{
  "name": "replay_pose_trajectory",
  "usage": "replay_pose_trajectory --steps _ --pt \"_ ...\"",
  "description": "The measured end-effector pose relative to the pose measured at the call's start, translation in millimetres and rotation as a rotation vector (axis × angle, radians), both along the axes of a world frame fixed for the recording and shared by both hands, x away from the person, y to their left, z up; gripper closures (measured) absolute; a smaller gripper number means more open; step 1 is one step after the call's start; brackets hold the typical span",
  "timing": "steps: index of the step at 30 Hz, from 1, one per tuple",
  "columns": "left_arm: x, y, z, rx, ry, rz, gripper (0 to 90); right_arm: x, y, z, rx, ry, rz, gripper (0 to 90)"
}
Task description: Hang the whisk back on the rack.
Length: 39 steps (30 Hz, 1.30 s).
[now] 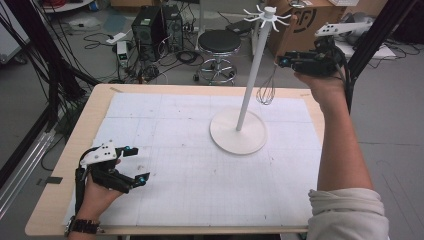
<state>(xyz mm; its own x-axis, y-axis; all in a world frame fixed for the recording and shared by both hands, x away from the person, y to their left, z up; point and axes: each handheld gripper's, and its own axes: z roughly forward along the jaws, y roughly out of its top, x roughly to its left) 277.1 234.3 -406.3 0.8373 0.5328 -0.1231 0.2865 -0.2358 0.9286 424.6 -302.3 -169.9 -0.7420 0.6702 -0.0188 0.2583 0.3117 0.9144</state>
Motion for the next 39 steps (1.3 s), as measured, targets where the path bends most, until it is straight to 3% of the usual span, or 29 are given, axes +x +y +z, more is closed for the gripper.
replay_pose_trajectory --steps 3,18,26,31,39 --pt "-0.1 0.2 0.1 0.0 0.001 0.0 1.7 2.6 2.6 0.8 -0.02 -0.011 0.001 70.2" --pt "-0.2 1.7 0.7 -0.003 -0.001 0.0 1.7 12.7 4.2 -0.6 -0.017 0.032 -0.039 70.2" --pt "0.0 3.2 0.4 -0.002 0.001 0.003 1.7 17.5 10.3 -4.3 -0.028 0.033 -0.03 69.9" --pt "-0.2 2.8 0.3 0.0 0.0 0.002 1.7 14.5 9.6 -7.5 0.004 0.047 -0.022 60.9" --pt "-0.7 2.2 0.5 -0.002 0.002 -0.001 1.7 -4.1 9.5 -2.0 -0.017 0.026 -0.002 49.8"
